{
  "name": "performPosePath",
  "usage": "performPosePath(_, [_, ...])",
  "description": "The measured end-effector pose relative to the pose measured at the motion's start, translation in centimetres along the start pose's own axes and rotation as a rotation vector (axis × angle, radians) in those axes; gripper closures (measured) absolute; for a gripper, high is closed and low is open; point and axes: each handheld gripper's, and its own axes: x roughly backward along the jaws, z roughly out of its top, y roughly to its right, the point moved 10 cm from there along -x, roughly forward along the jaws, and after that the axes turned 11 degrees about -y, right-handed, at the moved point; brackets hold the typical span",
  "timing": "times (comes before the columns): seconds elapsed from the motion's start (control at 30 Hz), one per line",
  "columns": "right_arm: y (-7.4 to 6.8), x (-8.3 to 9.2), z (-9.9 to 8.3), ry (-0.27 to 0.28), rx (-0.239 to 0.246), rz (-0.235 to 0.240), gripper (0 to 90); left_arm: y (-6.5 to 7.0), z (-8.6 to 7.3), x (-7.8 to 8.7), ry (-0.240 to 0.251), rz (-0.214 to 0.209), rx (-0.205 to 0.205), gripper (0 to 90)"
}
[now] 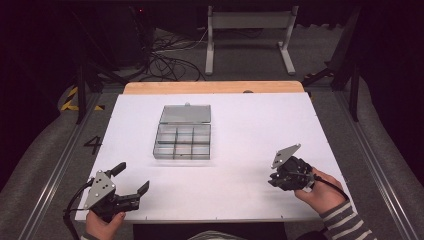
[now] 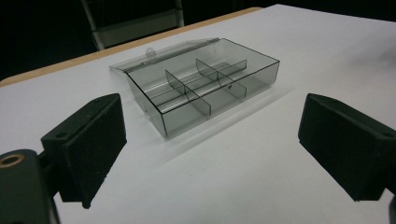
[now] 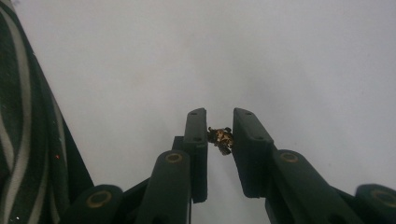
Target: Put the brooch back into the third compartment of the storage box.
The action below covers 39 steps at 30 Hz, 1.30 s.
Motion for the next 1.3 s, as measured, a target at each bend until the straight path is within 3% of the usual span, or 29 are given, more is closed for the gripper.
performPosePath(0.07, [-0.1, 0.6, 0.8, 0.042, -0.006, 0.016, 76.6, 0.0, 0.0, 0.0, 0.001, 0.0, 0.001, 8.4])
performPosePath(0.37, [0.0, 1.8, 3.1, 0.111, 0.002, 0.022, 76.6, 0.0, 0.0, 0.0, 0.003, -0.002, 0.004, 8.4])
performPosePath(0.73, [0.2, 2.5, 5.0, 0.155, -0.008, 0.027, 76.6, 0.0, 0.0, 0.0, 0.005, -0.002, 0.005, 8.4])
performPosePath(1.3, [0.9, 3.3, 6.7, 0.198, -0.007, -0.006, 76.6, 0.0, 0.0, 0.0, -0.001, 0.0, -0.004, 8.4])
